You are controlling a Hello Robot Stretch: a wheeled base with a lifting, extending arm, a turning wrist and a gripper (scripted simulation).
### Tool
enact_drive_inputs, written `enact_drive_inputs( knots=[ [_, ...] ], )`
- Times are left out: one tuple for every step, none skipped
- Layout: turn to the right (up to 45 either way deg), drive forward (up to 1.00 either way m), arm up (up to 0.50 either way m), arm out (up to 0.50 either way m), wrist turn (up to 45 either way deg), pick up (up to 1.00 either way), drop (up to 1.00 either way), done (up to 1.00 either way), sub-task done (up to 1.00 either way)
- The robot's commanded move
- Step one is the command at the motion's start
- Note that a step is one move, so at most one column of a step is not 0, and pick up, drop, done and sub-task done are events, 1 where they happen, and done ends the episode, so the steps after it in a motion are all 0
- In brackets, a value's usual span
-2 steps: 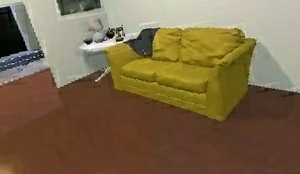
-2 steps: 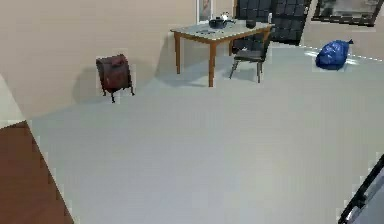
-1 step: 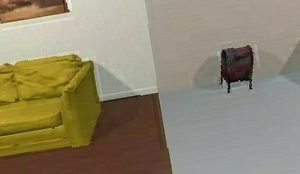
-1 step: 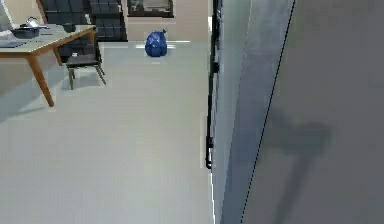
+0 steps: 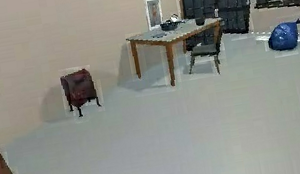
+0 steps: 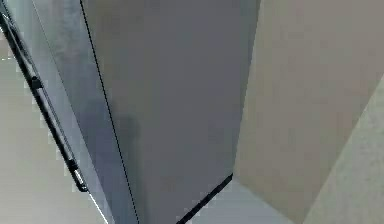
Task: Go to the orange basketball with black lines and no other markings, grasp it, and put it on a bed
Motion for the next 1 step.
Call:
enact_drive_inputs(
  knots=[
    [24.0, 0.0, 0.0, 0.0, 0.0, 0.0, 0.0, 0.0, 0.0]
  ],
)
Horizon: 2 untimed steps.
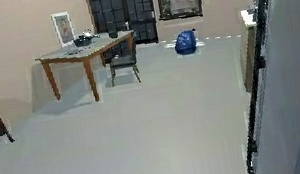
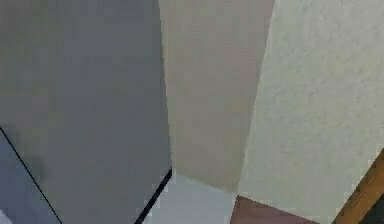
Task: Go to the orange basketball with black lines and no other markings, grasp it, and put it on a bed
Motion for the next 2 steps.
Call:
enact_drive_inputs(
  knots=[
    [0.0, 1.0, 0.0, 0.0, 0.0, 0.0, 0.0, 0.0, 0.0],
    [21.0, 0.0, 0.0, 0.0, 0.0, 0.0, 0.0, 0.0, 0.0]
  ],
)
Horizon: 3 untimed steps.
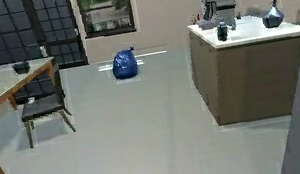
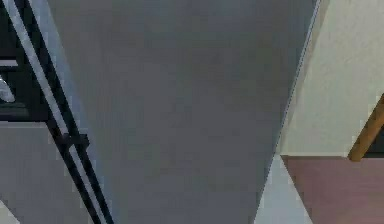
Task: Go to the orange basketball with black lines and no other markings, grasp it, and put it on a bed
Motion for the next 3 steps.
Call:
enact_drive_inputs(
  knots=[
    [0.0, 0.55, 0.0, 0.0, 0.0, 0.0, 0.0, 0.0, 0.0],
    [3.0, 0.0, 0.0, 0.0, 0.0, 0.0, 0.0, 0.0, 0.0],
    [0.0, 1.0, 0.0, 0.0, 0.0, 0.0, 0.0, 0.0, 0.0]
  ],
)
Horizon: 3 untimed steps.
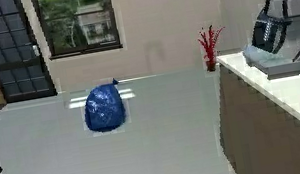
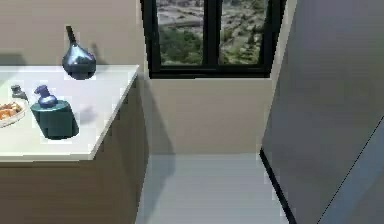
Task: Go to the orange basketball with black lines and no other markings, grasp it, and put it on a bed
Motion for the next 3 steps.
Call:
enact_drive_inputs(
  knots=[
    [0.0, 1.0, 0.0, 0.0, 0.0, 0.0, 0.0, 0.0, 0.0],
    [0.0, 0.7, 0.0, 0.0, 0.0, 0.0, 0.0, 0.0, 0.0],
    [0.0, 0.9, 0.0, 0.0, 0.0, 0.0, 0.0, 0.0, 0.0]
  ],
)
